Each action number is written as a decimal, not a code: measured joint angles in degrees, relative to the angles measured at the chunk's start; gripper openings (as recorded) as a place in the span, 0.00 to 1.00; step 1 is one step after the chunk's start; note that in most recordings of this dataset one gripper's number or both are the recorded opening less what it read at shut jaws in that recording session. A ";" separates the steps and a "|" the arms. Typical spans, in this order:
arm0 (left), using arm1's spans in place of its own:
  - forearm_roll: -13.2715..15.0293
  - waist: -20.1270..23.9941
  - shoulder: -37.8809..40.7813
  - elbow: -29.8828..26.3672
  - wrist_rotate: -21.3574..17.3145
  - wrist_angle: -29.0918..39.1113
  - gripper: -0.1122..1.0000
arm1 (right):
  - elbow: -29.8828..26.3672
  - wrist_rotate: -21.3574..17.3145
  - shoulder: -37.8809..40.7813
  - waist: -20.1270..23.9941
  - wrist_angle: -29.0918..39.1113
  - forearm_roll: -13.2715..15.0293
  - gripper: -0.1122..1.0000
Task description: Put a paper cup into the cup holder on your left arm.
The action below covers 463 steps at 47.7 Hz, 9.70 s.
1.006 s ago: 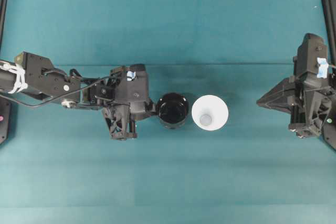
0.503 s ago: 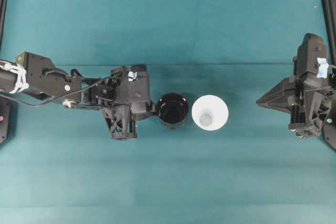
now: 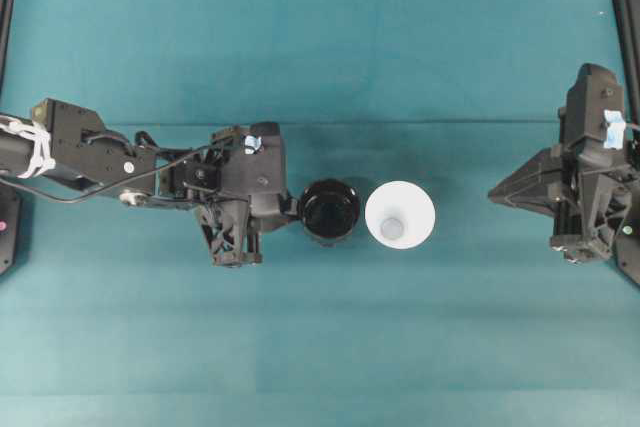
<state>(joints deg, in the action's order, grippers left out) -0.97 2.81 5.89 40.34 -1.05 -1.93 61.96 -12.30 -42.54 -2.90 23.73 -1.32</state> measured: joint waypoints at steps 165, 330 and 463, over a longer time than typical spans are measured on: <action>0.09 -0.26 -12.30 8.09 2.55 6.77 0.90 | -24.61 0.00 39.73 -3.96 9.76 0.62 0.18; 0.09 -1.49 -12.22 8.70 4.83 4.92 0.90 | -43.68 -7.29 49.22 -3.52 20.74 -0.18 0.05; 0.00 -1.41 -12.04 8.70 4.83 4.83 0.90 | -25.58 8.35 29.71 -0.79 8.26 0.35 0.85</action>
<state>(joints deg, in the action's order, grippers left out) -0.97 1.41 -6.15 49.04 3.78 2.90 36.39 -3.96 -12.83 -3.69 31.99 -0.97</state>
